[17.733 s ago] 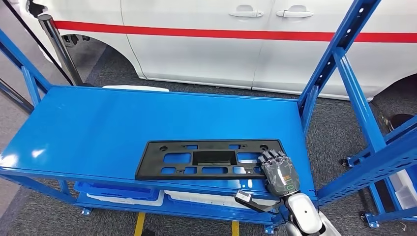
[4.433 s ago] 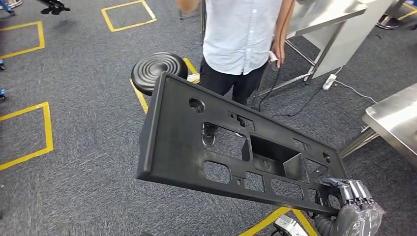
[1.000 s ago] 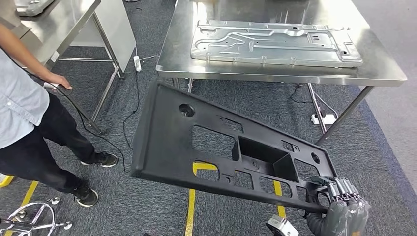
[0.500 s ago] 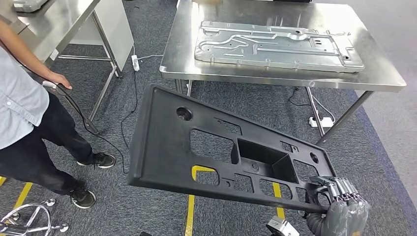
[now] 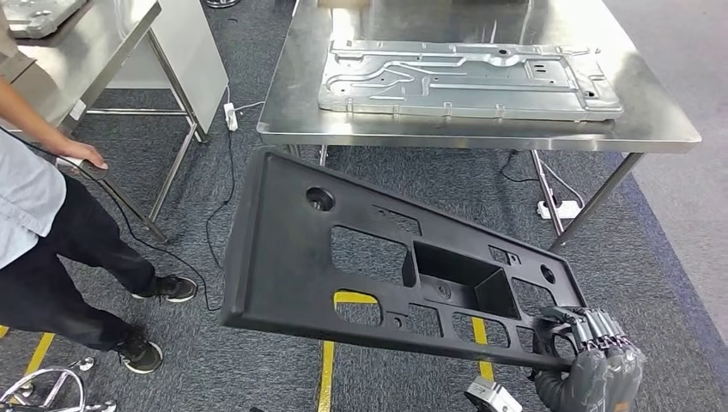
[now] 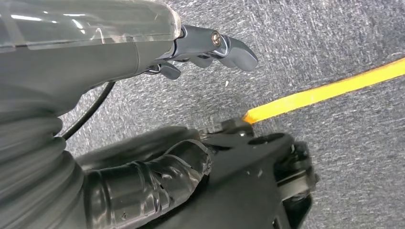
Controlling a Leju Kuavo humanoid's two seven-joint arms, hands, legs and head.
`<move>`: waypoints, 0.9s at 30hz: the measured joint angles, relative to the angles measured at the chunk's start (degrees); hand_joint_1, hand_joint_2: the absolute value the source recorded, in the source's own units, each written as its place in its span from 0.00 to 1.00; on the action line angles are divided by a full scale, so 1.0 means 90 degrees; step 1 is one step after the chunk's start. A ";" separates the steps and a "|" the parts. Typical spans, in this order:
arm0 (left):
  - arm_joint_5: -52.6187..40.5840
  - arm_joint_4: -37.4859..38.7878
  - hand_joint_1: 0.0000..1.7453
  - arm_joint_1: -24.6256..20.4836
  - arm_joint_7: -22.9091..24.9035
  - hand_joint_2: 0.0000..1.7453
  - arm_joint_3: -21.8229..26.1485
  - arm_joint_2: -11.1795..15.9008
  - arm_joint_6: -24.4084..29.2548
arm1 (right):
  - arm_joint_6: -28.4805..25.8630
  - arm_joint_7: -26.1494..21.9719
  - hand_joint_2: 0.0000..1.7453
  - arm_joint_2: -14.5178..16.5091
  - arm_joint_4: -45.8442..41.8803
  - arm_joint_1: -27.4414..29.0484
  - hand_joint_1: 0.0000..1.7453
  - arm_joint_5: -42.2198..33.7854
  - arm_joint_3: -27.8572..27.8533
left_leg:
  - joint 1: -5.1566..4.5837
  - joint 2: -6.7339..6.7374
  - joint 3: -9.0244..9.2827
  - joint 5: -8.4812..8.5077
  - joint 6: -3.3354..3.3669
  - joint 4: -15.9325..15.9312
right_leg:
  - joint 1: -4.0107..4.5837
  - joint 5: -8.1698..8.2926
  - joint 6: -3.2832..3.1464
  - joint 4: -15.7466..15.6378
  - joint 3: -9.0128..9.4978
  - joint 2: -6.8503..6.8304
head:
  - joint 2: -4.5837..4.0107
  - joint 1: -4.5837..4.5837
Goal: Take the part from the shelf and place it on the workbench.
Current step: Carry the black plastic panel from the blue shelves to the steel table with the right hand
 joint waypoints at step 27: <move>-0.0036 0.0000 0.00 -0.0018 0.0010 1.00 -0.0005 0.0021 -0.0018 | 0.0000 0.0003 1.00 -0.0070 0.0032 -0.0029 1.00 0.0058 0.0036 | 0.0044 -0.0018 0.0179 -0.0325 -0.0072 -0.0054 | -0.0091 -0.0029 0.0032 0.0032 -0.0024 -0.0018 | 0.0000 0.0019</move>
